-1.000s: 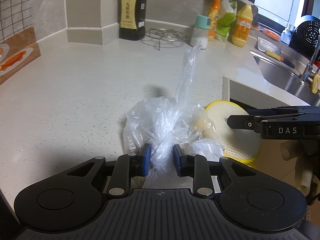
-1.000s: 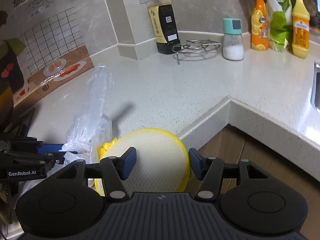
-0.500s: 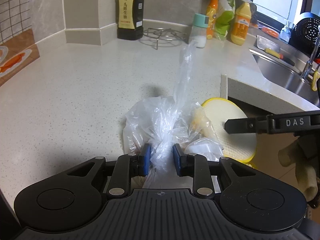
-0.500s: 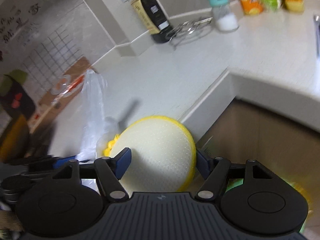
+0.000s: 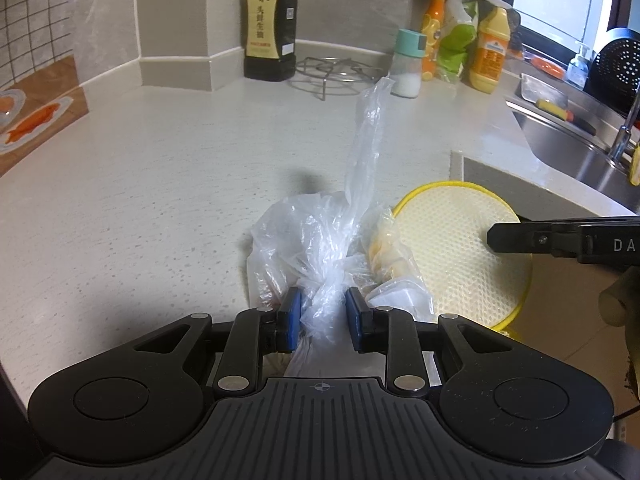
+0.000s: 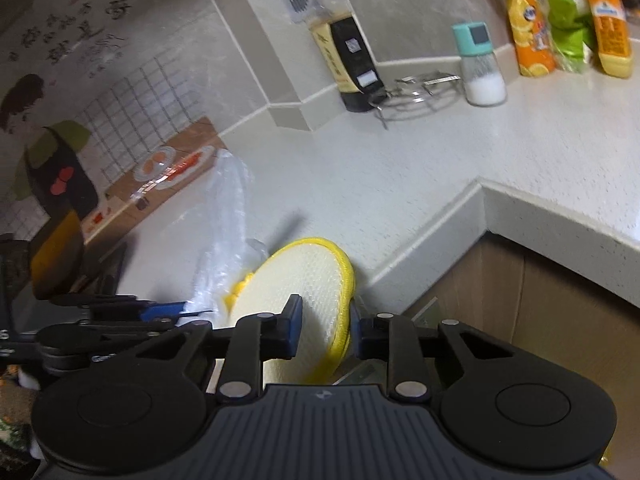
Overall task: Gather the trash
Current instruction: 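Grasp the yellow-rimmed mesh lid with the right tool while the left holds the bag, then carry the bag and lid down into the green bin and open both tools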
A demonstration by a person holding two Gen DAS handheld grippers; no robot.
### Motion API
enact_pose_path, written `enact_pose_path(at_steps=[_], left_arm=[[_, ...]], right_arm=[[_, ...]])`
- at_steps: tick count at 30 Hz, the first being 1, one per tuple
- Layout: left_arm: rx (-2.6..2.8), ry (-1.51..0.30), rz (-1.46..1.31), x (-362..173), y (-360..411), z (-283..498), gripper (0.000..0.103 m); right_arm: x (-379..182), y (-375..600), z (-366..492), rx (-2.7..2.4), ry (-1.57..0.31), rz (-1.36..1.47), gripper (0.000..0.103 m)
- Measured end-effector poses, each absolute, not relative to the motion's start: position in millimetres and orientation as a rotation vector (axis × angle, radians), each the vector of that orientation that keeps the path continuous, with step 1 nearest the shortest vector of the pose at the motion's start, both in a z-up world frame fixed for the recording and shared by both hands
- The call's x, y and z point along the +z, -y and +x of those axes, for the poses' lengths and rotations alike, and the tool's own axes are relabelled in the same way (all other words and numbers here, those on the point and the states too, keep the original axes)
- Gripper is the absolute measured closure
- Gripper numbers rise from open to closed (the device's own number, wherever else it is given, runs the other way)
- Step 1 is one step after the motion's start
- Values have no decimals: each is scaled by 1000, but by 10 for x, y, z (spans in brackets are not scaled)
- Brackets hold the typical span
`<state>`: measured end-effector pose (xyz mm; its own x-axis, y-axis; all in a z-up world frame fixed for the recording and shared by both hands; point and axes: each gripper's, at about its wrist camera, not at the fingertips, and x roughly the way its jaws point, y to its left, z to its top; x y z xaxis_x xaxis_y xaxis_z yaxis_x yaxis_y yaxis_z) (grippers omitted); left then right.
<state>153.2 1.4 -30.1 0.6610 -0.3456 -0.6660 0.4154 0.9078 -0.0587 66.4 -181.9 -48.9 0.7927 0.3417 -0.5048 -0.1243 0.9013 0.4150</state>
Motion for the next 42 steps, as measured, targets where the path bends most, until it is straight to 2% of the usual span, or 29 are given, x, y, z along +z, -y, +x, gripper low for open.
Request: enact_pose_path(at_steps=[6,7,10,21,23,24,27,30,33,42], left_arm=[[-423,-733,96,-300,-59,1515,75],[-423,-733,99,-299,-57,1510,75],[-425,-735,101,-294,-44,1506,75],[-468,-741,120,-295,96,1459,75],[-466,-743,115,-295,94,1452,75],[-464,-745,108,-294,83,1452,75],[-466,-747,68,-273,0,1457,77],[-462,-732,14,-221,-145,1466,79],[-430,-702,5,-150,-235,1434,80],[-375,-578,61,138,-128,1145,80]], right_arm=[[-699,1872,806,231,-656,458,70],[-738,1906,819,221,-654,485,61],[-812,1977,828,170,-653,531,45],[-889,2013,837,261,-701,661,45],[-853,1983,805,259,-683,627,51],[-833,1980,790,256,-677,614,59],[-792,2020,740,254,-664,607,74],[-712,2057,669,256,-637,620,82],[-587,2065,552,267,-580,610,85],[-353,2079,372,312,-499,583,85]])
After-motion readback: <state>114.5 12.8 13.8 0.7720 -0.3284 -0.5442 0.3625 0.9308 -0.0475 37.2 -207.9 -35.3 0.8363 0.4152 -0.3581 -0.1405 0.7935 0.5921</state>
